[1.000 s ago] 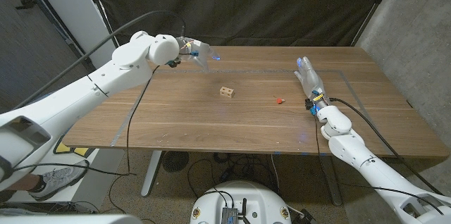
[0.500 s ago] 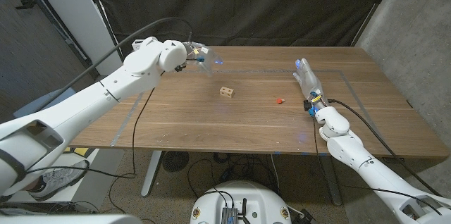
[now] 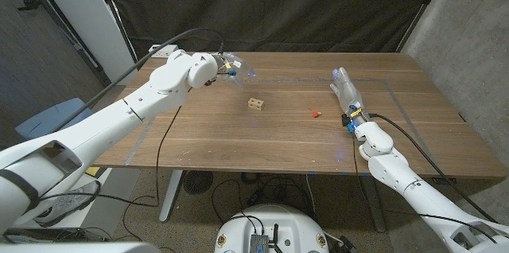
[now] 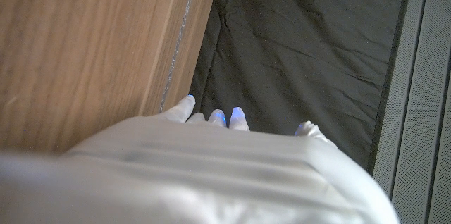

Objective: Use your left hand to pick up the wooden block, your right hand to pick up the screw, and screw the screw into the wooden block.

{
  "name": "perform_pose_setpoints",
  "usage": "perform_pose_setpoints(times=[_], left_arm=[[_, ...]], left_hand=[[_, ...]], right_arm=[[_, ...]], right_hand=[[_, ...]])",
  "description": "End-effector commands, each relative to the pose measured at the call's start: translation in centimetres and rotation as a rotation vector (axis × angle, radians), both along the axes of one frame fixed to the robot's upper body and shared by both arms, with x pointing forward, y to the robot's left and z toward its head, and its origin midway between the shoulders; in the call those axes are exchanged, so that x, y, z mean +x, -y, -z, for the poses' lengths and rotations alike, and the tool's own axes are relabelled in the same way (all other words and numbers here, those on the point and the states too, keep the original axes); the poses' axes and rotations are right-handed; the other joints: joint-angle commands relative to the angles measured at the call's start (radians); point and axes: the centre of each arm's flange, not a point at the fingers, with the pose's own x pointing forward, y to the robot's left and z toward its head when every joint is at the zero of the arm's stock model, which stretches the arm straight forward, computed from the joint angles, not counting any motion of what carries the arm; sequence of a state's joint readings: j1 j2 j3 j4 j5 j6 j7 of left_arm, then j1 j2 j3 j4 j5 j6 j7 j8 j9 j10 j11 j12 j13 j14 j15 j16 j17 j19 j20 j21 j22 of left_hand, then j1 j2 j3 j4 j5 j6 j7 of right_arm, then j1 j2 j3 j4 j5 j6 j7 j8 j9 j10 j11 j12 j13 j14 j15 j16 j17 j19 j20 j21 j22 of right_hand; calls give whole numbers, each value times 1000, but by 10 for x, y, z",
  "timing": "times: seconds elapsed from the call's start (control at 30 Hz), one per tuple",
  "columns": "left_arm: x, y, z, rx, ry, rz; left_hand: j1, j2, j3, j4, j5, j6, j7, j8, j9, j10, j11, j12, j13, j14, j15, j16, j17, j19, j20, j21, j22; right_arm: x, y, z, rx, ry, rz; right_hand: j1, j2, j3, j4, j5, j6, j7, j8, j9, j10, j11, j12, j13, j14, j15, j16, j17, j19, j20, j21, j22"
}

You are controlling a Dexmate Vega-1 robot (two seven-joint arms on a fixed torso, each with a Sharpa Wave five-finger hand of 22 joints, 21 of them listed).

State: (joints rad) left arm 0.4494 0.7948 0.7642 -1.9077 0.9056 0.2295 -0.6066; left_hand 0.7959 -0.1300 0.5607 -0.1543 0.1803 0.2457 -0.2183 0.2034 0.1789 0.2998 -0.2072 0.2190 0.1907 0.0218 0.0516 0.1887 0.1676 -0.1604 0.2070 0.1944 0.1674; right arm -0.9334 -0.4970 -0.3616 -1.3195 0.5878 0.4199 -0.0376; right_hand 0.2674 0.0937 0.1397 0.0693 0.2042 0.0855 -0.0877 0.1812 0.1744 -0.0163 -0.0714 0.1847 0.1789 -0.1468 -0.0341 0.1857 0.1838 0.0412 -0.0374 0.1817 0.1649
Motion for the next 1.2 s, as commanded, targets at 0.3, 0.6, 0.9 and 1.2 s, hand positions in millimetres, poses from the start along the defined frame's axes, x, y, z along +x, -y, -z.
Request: perform_pose_setpoints(times=[0.3,0.6,0.9,1.2], left_arm=[[17,14,19,4,-2,-39],[26,20,26,5,-6,-42],[35,24,33,-2,-23,-42],[41,28,41,-12,-48,-49]], left_hand=[[-4,-3,-17,5,-4,22,2,-4,3,4,2,-5,2,9,3,-2,1,35,3,7,3],[-7,-6,-25,4,-2,16,0,-11,3,-1,3,-8,3,4,20,-5,1,36,6,1,3],[-7,-5,-31,3,-1,20,1,-11,3,18,4,-3,3,22,13,0,1,42,6,-1,4],[-8,-9,-35,2,0,18,0,-13,3,13,6,-5,4,22,14,-2,1,47,6,-1,4]], right_arm=[[4,-2,-1,-9,-19,-8],[9,-3,0,-10,-27,-15],[13,-3,1,-8,-33,-17],[14,-3,5,-2,-43,-19]], right_hand=[[-8,2,0,-6,8,1,7,3,3,-6,2,2,2,-10,-23,7,4,-2,-37,2,2],[-8,3,1,-7,8,0,7,3,3,-4,3,3,2,-10,-24,7,4,-3,-38,2,2],[-9,3,1,-8,9,0,7,3,3,-5,3,2,2,-10,-23,7,4,-4,-38,3,3],[-9,4,1,-9,9,0,8,3,3,-4,4,3,2,-11,-23,7,5,-4,-39,3,3]])
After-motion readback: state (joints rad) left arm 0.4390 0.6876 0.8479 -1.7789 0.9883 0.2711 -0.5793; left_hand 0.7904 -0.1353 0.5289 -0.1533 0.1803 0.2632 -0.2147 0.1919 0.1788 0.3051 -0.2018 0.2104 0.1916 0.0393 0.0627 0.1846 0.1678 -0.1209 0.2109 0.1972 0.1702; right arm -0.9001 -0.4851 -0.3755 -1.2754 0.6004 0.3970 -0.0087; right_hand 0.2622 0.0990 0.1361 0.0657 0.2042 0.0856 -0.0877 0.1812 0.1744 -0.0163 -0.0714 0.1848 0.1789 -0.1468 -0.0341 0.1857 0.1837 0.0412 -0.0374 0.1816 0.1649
